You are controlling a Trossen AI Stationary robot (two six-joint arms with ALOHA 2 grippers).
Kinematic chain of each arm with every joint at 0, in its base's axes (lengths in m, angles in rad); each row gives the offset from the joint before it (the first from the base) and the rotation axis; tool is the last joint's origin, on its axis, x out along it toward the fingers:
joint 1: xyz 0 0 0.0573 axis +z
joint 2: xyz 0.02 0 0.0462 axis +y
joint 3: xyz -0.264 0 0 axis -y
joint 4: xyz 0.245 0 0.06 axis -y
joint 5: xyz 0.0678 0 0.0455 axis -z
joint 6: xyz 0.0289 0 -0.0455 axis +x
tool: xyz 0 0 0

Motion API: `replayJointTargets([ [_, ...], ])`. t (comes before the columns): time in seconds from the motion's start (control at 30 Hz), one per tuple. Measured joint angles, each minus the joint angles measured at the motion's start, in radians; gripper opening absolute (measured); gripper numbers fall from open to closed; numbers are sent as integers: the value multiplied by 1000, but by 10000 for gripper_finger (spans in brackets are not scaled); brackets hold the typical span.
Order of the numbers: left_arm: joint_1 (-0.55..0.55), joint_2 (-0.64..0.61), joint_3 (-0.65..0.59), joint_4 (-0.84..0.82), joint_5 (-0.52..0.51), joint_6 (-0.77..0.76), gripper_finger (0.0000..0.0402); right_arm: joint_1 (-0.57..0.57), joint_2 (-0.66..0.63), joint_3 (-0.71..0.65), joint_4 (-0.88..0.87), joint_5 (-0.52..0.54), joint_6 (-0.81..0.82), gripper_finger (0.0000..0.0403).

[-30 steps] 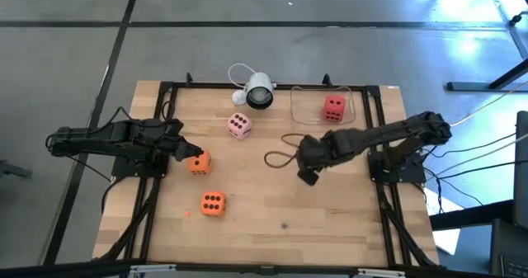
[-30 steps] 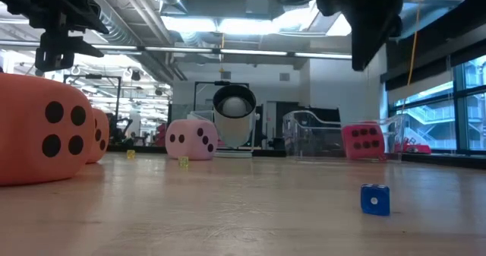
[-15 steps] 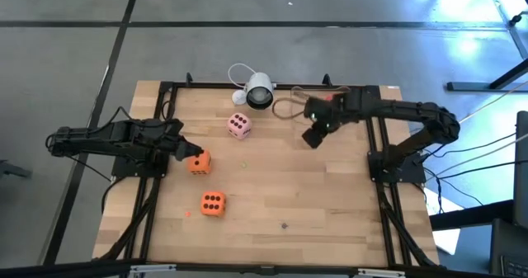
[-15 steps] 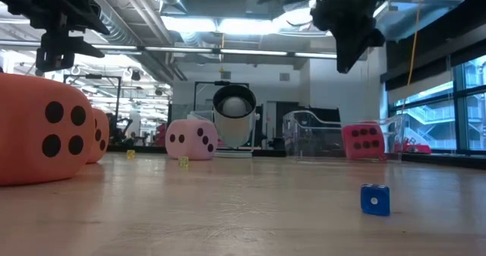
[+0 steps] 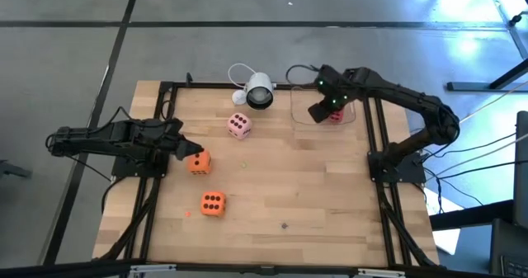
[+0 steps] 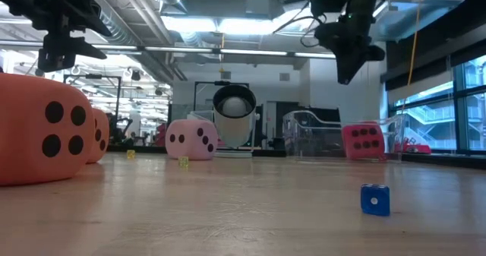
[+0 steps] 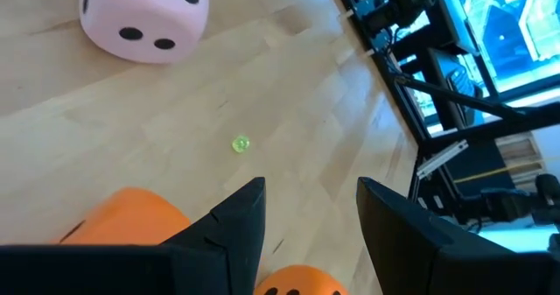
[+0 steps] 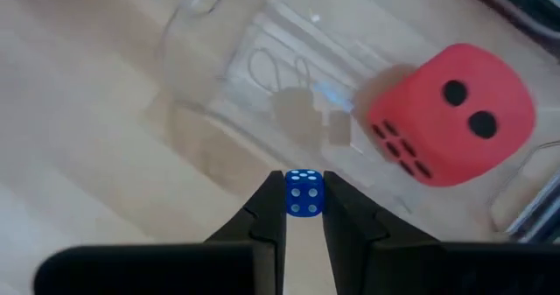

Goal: Pick & Place Dice
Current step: Put the top small blue dice into the transparent container

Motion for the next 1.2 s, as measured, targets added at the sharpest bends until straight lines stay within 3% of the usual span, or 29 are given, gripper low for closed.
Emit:
replayJointTargets([
  [0.53, 0, 0, 0, 0, -32, 9, 175, -84, 17, 2, 62, -13, -18, 51],
  [1.2, 0, 0, 0, 0, -48, 9, 175, -84, 325, 1, 109, 7, -52, 51],
])
